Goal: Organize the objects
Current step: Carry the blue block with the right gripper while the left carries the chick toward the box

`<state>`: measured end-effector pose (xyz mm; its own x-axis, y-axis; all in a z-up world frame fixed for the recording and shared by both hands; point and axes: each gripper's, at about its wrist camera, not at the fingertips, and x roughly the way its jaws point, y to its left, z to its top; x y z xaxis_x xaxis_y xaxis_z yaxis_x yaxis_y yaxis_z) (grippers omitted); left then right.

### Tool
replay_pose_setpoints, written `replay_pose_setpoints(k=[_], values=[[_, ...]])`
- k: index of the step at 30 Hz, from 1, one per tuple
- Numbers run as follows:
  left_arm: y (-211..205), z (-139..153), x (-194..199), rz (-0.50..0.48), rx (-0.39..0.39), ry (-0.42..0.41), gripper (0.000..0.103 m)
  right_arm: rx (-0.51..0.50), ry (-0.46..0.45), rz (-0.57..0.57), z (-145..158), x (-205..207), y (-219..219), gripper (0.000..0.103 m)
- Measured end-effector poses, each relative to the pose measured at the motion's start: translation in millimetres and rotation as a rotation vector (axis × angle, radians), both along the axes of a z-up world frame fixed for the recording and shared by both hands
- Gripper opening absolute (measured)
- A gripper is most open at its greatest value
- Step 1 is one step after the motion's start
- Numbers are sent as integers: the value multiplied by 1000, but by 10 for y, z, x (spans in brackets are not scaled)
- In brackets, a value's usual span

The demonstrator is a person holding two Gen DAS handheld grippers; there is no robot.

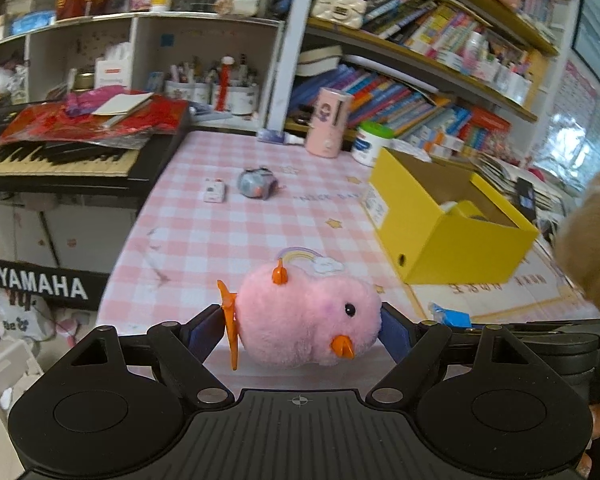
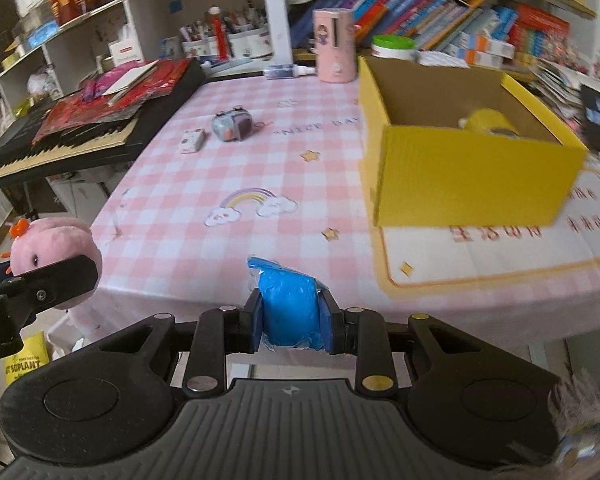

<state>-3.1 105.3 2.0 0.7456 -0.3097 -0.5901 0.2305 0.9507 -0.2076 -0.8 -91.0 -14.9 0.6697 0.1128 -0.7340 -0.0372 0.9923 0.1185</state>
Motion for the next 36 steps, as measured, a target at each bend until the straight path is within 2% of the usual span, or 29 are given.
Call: replay_pose_setpoints(k=[19,28,36], values=[[-834,-54,-90,-279,-8,13,82,-7,17,-274,-4,-633,-736,26],[-1199,-39,-51,-334,6,18,82,5,20,-349,-10,-759,-1085,26],[-1446,-24,35,-337,24,18,82,15,25,-350,-21,-676,-1311,26]])
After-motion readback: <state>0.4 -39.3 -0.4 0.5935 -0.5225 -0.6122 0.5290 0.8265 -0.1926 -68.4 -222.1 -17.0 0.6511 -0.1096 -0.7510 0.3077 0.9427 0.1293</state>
